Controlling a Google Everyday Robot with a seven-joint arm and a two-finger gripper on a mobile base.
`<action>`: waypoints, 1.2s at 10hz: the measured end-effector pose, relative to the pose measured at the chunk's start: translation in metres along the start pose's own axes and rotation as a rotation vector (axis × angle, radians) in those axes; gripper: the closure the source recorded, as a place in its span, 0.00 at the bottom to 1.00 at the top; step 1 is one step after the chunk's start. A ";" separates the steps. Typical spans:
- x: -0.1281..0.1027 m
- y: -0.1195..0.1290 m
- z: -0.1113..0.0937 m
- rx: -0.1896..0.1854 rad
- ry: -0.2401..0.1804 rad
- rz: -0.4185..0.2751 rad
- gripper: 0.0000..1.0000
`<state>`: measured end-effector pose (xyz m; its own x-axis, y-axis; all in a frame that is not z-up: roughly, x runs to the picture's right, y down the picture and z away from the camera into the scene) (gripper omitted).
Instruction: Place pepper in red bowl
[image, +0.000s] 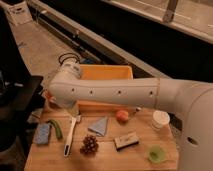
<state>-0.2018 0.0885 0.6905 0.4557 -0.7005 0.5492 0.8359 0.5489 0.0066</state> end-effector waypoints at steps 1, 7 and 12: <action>-0.002 -0.006 0.012 -0.005 -0.035 -0.045 0.20; -0.020 -0.021 0.072 -0.048 -0.205 -0.147 0.20; -0.054 -0.029 0.118 -0.051 -0.318 -0.119 0.20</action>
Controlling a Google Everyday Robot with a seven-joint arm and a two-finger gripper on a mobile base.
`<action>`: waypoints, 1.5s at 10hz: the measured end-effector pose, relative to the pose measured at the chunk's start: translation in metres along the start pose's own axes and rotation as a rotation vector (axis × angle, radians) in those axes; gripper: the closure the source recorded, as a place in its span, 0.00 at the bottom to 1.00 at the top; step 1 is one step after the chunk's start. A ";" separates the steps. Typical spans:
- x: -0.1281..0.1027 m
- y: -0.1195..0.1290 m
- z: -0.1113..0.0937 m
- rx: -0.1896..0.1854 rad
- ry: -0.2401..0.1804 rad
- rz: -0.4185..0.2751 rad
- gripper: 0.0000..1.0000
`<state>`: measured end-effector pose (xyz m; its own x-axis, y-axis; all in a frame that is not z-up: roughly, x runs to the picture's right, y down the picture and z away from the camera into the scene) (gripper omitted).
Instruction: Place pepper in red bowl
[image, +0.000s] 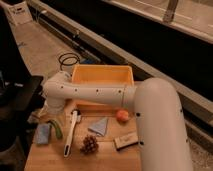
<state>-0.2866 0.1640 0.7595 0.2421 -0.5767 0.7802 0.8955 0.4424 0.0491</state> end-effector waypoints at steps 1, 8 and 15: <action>0.001 0.000 -0.001 0.003 0.001 0.003 0.20; 0.007 0.004 0.020 0.039 -0.036 0.024 0.20; 0.026 0.023 0.043 0.100 -0.079 0.054 0.20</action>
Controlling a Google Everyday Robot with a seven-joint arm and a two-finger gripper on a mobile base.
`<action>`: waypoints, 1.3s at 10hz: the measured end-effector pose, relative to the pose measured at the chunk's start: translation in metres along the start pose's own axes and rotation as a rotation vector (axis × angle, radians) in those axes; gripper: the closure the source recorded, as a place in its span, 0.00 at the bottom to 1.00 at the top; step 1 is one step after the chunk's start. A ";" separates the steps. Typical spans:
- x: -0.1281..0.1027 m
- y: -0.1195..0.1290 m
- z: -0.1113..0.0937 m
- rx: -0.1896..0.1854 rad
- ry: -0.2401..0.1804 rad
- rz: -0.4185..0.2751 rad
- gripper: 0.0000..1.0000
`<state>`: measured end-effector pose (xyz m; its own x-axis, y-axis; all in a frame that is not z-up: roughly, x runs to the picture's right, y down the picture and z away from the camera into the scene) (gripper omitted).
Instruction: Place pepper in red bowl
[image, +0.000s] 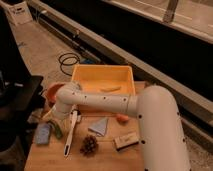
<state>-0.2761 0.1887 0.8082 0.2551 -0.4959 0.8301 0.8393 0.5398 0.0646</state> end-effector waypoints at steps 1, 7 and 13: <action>0.002 0.005 0.003 -0.012 -0.004 0.005 0.20; 0.002 0.034 0.003 -0.242 -0.002 0.008 0.20; -0.008 0.044 0.003 -0.361 0.001 -0.016 0.20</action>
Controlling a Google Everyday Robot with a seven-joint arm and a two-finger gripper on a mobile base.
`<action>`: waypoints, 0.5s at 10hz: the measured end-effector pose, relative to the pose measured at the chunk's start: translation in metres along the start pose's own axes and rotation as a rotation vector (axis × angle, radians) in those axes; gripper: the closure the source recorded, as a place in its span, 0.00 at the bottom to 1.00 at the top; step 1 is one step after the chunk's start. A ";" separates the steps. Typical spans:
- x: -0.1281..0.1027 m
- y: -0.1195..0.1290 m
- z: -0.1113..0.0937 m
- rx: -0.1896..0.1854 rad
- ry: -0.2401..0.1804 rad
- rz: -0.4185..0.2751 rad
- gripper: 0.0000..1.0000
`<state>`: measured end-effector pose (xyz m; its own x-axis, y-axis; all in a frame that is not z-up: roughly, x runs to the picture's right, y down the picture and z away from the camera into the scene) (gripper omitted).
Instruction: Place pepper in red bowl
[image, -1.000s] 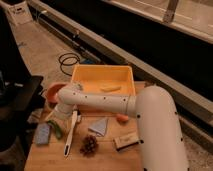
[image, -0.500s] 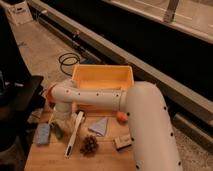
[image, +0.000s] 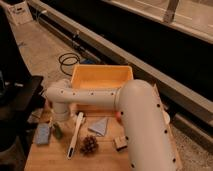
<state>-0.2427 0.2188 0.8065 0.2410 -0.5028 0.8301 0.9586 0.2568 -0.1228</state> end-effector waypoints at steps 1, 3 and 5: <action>0.001 0.002 0.001 -0.006 -0.002 0.001 0.20; 0.001 0.003 0.003 -0.014 -0.007 0.000 0.20; 0.001 0.003 0.006 -0.016 -0.016 0.004 0.20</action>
<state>-0.2405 0.2244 0.8104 0.2422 -0.4887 0.8382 0.9601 0.2452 -0.1344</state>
